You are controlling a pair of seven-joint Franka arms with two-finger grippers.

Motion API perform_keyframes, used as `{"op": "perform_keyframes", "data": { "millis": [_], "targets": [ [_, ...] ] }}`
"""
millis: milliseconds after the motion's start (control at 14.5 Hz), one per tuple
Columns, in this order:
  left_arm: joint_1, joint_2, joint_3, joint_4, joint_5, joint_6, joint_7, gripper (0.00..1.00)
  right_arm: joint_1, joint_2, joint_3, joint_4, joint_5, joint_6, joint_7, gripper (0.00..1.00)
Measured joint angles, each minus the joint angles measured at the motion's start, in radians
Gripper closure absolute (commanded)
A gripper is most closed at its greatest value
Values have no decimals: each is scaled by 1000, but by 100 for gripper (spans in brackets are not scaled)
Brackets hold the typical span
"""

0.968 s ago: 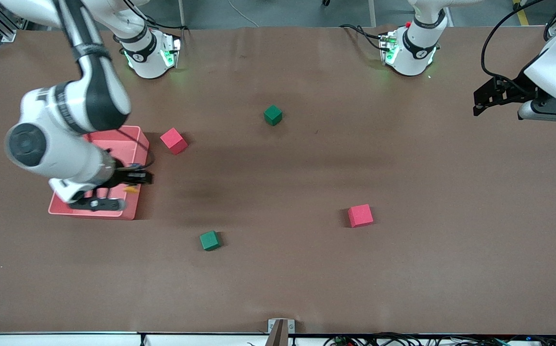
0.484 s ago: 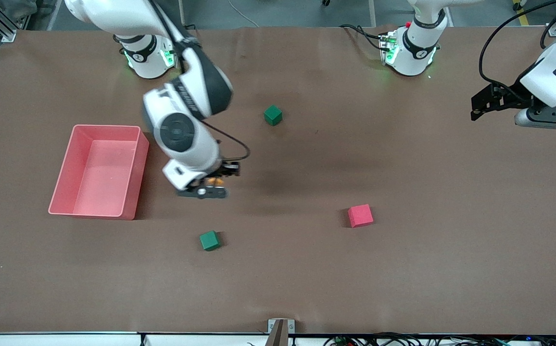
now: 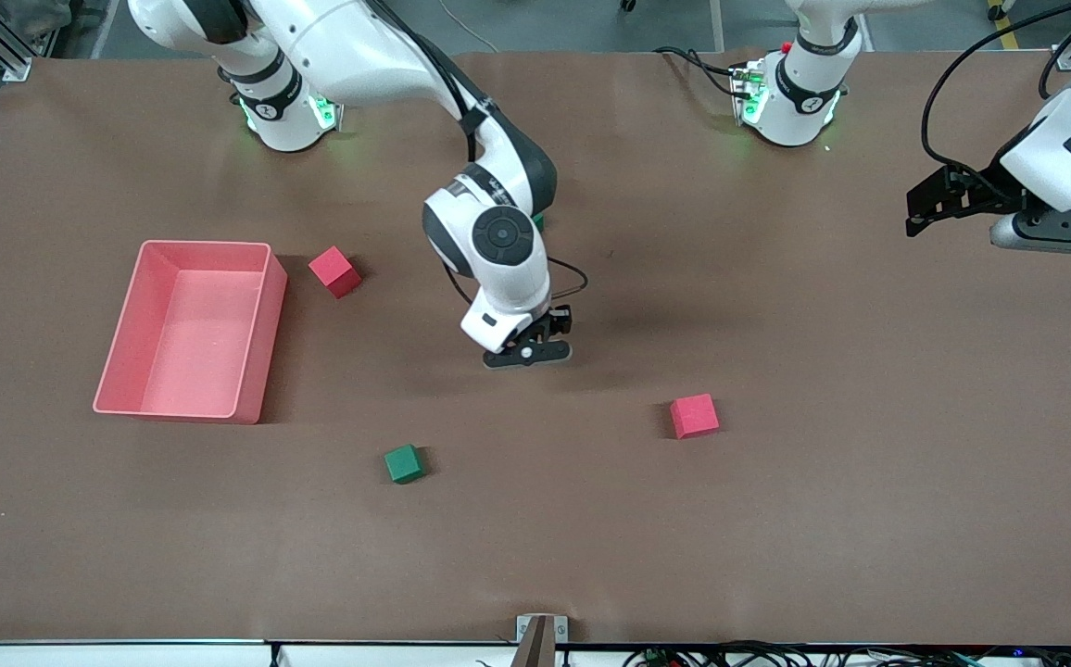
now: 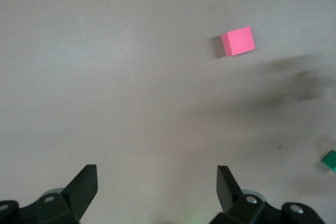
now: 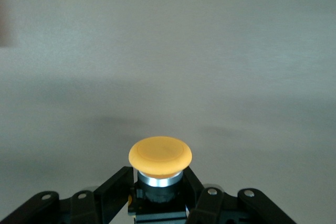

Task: Place and upright button with both arms
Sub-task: 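Carry the button to mid-table, set it down, open the right gripper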

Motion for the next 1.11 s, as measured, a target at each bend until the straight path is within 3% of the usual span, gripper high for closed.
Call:
{"op": "perform_keyframes", "data": {
  "millis": [415, 553, 622, 691, 760, 1106],
  "targets": [
    [0, 0, 0, 0, 0, 4, 0, 0, 51, 107, -1, 29, -20, 104, -3, 97],
    [0, 0, 0, 0, 0, 4, 0, 0, 64, 121, -1, 38, -19, 115, -2, 92],
    [0, 0, 0, 0, 0, 4, 0, 0, 71, 127, -1, 41, -19, 127, -2, 67],
    [0, 0, 0, 0, 0, 4, 0, 0, 78, 134, -1, 41, -19, 139, -2, 19],
    [0, 0, 0, 0, 0, 4, 0, 0, 83, 141, -1, 41, -19, 146, -2, 0],
    [0, 0, 0, 0, 0, 4, 0, 0, 88, 145, -15, 70, -20, 159, -2, 0]
  ]
}}
